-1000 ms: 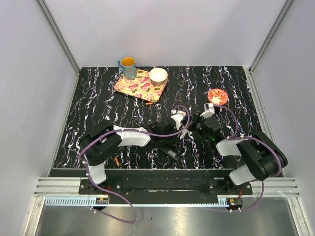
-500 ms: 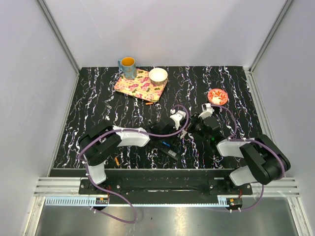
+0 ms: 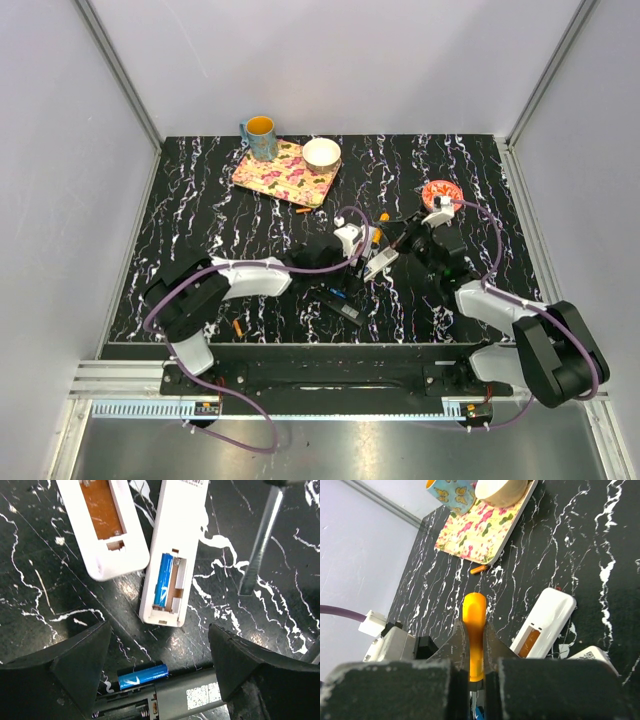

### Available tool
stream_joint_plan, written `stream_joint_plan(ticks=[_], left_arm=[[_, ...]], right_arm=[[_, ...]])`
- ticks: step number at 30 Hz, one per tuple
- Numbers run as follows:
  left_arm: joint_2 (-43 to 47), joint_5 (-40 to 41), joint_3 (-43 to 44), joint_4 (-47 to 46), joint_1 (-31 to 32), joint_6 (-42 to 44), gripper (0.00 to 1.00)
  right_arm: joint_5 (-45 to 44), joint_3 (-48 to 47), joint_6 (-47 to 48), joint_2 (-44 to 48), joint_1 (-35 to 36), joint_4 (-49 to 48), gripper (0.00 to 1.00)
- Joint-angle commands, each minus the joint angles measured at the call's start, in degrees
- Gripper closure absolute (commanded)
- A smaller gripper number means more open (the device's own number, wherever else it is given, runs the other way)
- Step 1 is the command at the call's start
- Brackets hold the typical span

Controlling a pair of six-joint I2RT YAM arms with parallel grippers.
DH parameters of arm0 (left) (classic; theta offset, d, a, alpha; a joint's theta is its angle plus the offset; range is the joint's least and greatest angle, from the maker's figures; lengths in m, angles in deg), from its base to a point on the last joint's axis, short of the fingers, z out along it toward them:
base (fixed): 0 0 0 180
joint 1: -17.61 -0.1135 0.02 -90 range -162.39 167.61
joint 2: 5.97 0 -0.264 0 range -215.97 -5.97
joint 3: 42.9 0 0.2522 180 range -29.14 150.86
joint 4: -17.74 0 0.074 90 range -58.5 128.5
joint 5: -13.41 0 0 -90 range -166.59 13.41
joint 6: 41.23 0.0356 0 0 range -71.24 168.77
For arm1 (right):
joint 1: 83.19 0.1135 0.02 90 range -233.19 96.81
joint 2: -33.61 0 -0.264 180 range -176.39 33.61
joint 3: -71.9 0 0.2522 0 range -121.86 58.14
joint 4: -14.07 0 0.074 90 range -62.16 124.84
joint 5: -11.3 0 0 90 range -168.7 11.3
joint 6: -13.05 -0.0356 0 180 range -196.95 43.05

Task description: Unload the batteries from the remote control

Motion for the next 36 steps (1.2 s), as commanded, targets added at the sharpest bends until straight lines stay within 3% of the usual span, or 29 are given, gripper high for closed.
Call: stream_joint_plan(ticks=[1,6,11,22,29,36], left_arm=[[-0.2,-4.1,0.3,-4.9,-0.8,-0.9,0.16],[-3.1,-6.2,1.9,-5.7,-0.6,-0.9,0.17],[-3.5,-10.7,1.0,-8.7,-0.4,-3.2,0.24],[-7.0,-13.1,4.6,-10.2,5.3,-3.7,0.28],[-2.1,-12.5,0.0,-11.5,2.2,-5.9,0.28],[0.5,-17.4,-1.6,-12.7,-3.4,-9.7,0.41]], right_arm=[[-1.8,-0.4,2.7,3.6,-1.4,2.4,1.00],[-1.8,0.0,3.2,4.5,-2.2,3.5,1.00],[-1.5,0.4,3.2,5.0,-2.7,3.7,1.00],[0.0,0.7,3.5,4.3,-3.3,3.9,1.00],[-0.5,1.5,4.7,6.0,-3.4,5.2,1.00],[-0.6,3.3,5.4,7.6,-3.4,5.2,1.00]])
